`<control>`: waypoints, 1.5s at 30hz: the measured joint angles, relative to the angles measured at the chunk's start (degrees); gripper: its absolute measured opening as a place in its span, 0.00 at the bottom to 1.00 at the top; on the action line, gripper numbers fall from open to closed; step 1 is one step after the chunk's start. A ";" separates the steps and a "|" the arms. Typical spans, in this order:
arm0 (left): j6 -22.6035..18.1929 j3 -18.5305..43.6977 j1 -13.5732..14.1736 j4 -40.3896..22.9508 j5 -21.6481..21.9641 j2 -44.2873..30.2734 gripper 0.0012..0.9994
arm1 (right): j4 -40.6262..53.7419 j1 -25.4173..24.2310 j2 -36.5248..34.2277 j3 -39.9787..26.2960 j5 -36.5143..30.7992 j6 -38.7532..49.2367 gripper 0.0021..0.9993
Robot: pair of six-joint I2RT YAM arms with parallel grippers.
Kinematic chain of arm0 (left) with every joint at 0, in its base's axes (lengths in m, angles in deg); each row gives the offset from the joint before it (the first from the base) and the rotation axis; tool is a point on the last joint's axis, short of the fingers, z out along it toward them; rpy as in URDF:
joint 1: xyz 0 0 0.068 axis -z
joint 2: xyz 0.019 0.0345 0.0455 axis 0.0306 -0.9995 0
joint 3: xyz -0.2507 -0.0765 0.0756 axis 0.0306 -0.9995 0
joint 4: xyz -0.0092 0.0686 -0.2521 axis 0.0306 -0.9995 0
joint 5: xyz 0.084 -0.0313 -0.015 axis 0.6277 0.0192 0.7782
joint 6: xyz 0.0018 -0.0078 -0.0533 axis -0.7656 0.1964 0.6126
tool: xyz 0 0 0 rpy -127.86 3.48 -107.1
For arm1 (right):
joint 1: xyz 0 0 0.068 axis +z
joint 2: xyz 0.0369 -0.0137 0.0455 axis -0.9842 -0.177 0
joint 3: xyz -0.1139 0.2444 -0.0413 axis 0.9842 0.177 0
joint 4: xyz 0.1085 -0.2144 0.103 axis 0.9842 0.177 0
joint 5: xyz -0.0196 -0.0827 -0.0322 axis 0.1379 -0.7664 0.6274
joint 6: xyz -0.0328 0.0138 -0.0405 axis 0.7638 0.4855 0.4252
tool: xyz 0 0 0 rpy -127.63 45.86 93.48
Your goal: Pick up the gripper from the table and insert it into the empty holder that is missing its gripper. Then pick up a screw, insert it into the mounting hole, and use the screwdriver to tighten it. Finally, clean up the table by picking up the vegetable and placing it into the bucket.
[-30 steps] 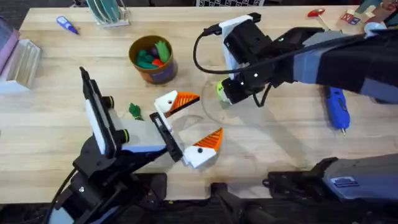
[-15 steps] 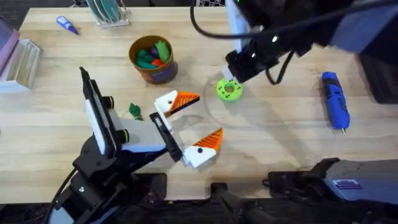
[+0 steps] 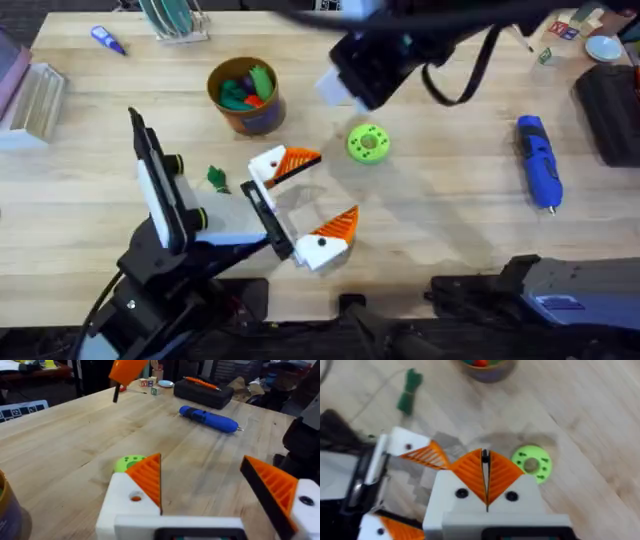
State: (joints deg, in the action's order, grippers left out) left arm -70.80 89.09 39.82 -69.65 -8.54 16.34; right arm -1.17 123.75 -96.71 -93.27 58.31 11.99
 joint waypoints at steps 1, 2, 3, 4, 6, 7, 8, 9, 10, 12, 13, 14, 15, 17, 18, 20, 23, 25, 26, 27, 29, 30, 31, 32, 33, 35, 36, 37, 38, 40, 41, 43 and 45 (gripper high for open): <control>0.00 0.00 0.00 0.00 0.00 -0.01 0.99 | 0.16 1.06 0.00 -0.10 0.92 0.41 0.00; 0.00 0.00 0.00 -0.02 0.01 -0.01 0.99 | 0.39 1.90 0.00 -0.10 1.68 0.79 0.00; 0.00 0.00 0.00 -0.01 0.00 0.01 0.99 | 0.60 2.62 0.00 -0.10 2.39 1.04 0.00; 0.00 0.00 0.00 0.00 0.00 -0.01 0.99 | 0.69 3.38 0.00 -0.10 3.32 1.27 0.00; 0.00 0.00 0.00 -0.01 0.00 0.01 0.99 | 0.37 4.54 0.00 -0.10 4.91 1.58 0.00; 0.00 0.00 0.00 -0.01 0.00 0.01 0.99 | 0.08 5.02 0.00 -0.10 5.68 1.66 0.00; 0.00 0.00 0.00 -0.02 0.00 -0.01 0.99 | -0.24 5.47 0.00 -0.10 6.32 1.76 0.00; 0.00 0.00 0.00 -0.01 0.00 0.01 0.99 | -0.50 5.93 0.00 -0.10 6.95 1.80 0.00; 0.00 0.00 0.00 0.00 0.00 -0.01 0.99 | -0.60 6.34 0.00 -0.10 7.49 1.82 0.00; 0.00 0.00 0.00 0.00 0.00 0.00 0.99 | -0.60 7.00 -0.02 -0.10 8.41 1.92 0.00; 0.00 0.00 0.00 -0.01 0.01 -0.01 0.99 | -0.52 7.32 -0.07 -0.11 8.78 1.98 0.00; 0.00 0.00 0.00 0.00 0.00 0.01 0.99 | -0.43 7.61 -0.11 -0.10 9.05 1.98 0.00; 0.00 0.00 0.00 0.00 0.00 -0.01 0.99 | -0.43 7.89 -0.17 -0.10 9.22 2.00 0.00; 0.00 0.00 0.00 0.00 0.00 0.01 0.99 | -0.45 8.40 -0.56 -0.12 9.45 2.00 0.00; 0.00 0.00 0.00 0.00 0.00 0.01 0.99 | -0.47 8.60 -0.80 -0.12 9.56 2.00 0.00; 0.00 0.00 0.00 -0.02 0.00 -0.01 0.99 | -0.54 8.92 -1.49 -0.12 9.70 2.00 0.00; 0.00 0.00 0.00 -0.01 0.00 -0.01 0.99 | -0.49 9.15 -2.44 -0.12 10.01 2.00 0.00; -0.01 0.00 0.00 -0.01 0.00 -0.01 0.99 | -0.47 9.20 -2.87 -0.12 10.34 2.00 0.00; 0.00 0.00 0.00 -0.01 0.00 0.01 0.99 | -0.48 9.20 -3.04 -0.12 10.53 2.00 0.00; 0.00 0.00 0.00 -0.02 0.00 -0.01 0.99 | -0.45 9.22 -3.21 -0.12 10.71 2.00 0.00; 0.00 0.00 0.00 0.00 0.00 0.00 0.99 | -0.48 9.28 -3.53 -0.12 10.91 2.00 0.00; 0.00 0.00 0.00 0.00 0.00 -0.01 0.99 | -0.48 9.28 -3.68 -0.12 11.00 2.02 0.00; 0.00 0.00 0.00 -0.02 0.00 -0.01 0.99 | -0.49 9.28 -3.88 -0.12 11.13 2.00 0.00; 0.00 0.00 0.00 0.00 0.00 0.01 0.99 | -0.52 9.28 -4.14 -0.12 11.15 2.00 0.00; 0.00 0.00 0.00 -0.02 0.00 -0.01 0.99 | -0.59 9.28 -4.41 -0.12 11.17 2.00 0.00; 0.00 0.00 0.00 0.00 0.00 0.00 0.99 | -0.88 9.28 -4.96 -0.12 11.38 2.00 0.00; 0.00 0.00 0.00 -0.02 0.00 -0.01 0.99 | -1.09 9.28 -5.18 -0.12 11.45 2.00 0.00; 0.00 0.00 0.00 -0.02 0.00 0.01 0.99 | -1.42 9.28 -5.40 -0.12 11.55 2.00 0.00; 0.01 0.00 0.00 -0.02 0.00 -0.01 0.99 | -1.63 9.28 -5.50 -0.12 11.57 2.00 0.00; 0.00 0.00 0.00 -0.02 0.00 -0.01 0.99 | -1.76 9.28 -5.55 -0.12 11.57 2.00 0.00; 0.00 0.00 0.00 -0.02 0.00 -0.01 0.99 | -1.74 9.28 -5.55 -0.12 11.57 2.00 0.00; 0.00 0.00 0.00 -0.02 0.00 0.01 0.99 | -1.74 9.28 -5.55 -0.12 11.57 2.00 0.00; 0.00 0.00 0.00 -0.02 0.00 -0.01 0.99 | -1.74 9.28 -5.54 -0.12 11.58 2.00 0.00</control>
State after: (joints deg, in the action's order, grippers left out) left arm -70.80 89.09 39.82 -69.67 -8.54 16.33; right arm -2.91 133.03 -102.25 -93.39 69.89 13.98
